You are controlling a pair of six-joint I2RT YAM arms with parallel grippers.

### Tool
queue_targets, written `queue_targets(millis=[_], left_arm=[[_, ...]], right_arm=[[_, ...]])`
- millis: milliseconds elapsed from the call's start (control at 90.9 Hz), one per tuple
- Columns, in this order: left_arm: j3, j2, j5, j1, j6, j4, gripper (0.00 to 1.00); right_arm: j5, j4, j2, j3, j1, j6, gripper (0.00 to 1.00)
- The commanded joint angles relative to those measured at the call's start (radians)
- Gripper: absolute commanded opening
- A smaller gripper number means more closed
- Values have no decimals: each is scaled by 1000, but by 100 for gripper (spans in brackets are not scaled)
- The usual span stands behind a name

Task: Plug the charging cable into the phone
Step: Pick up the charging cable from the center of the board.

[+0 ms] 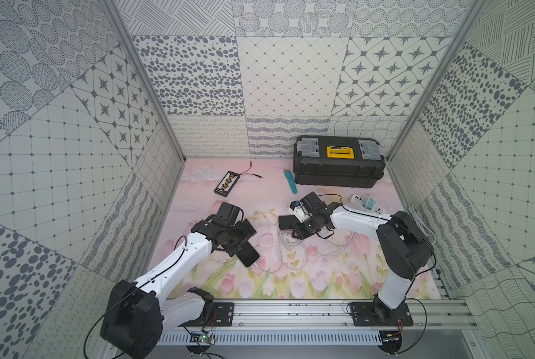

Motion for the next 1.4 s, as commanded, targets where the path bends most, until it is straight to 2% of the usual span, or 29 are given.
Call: queue_targets(millis=[0,209,671,737,913,1122,1243,1386], left_arm=[[-3,18,60,-23,-28,97,87],[-2,39,58,-30,-29,97,87],[26,47,61,-31,1,108,86],[33,46,65,-31,4,108,86],[45,29,93,-31,28,117,85],[35,-20,217,-34,78,215,78],[-2,-70,353,-39,88,370,75],[-39,-130,436,-56,101,480,71]], right_arm=[[-11,12,3,-21,13,1,25],[-25,16,32,-19,20,0,23],[-59,18,15,-8,24,3,7],[-63,18,2,-11,24,-1,0],[-68,28,-85,-23,25,-4,0],[-143,78,-280,-73,62,-27,0],[-273,170,-396,-137,100,-8,0],[-352,221,-481,-180,128,11,0]])
